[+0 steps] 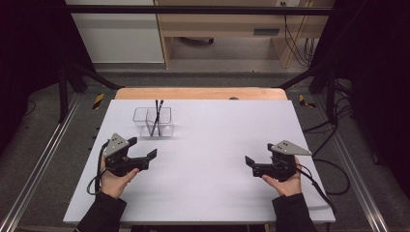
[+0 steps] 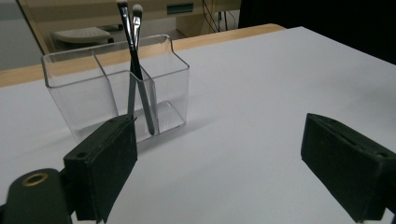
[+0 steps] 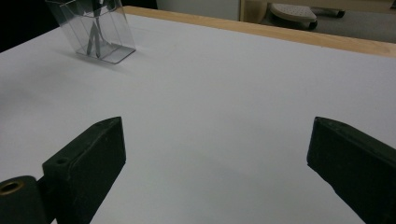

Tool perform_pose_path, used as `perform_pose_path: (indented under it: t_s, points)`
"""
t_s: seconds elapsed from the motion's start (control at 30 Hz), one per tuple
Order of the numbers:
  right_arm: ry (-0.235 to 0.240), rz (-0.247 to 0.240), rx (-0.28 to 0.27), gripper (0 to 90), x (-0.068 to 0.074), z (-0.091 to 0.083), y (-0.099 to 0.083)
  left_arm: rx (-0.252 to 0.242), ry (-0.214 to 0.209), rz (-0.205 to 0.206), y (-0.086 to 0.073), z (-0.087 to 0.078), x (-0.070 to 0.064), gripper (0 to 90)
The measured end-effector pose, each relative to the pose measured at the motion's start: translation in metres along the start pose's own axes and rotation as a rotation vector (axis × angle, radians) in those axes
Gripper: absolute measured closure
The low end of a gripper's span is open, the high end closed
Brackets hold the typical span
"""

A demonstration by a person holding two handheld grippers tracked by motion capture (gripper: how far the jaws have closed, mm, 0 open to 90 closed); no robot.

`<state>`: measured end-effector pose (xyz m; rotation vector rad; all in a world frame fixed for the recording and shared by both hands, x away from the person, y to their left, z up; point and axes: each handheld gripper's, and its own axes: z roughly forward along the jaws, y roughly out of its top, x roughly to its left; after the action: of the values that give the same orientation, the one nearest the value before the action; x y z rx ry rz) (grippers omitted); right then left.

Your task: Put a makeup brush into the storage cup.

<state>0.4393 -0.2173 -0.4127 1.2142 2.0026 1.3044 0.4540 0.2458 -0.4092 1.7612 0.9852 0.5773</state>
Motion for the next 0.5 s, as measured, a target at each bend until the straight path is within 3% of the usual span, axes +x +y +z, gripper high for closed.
perform_pose_path:
  t_s: [0.27,0.5]
  points:
    - [0.000,0.000,0.006,4.6,-0.001,-0.001,-0.003,0.055,0.004,-0.001,-0.016,-0.006,-0.002,8.3]
    - [-0.001,0.003,0.009,4.6,-0.003,-0.002,-0.006,0.071,0.016,-0.022,-0.025,-0.012,0.003,7.6]
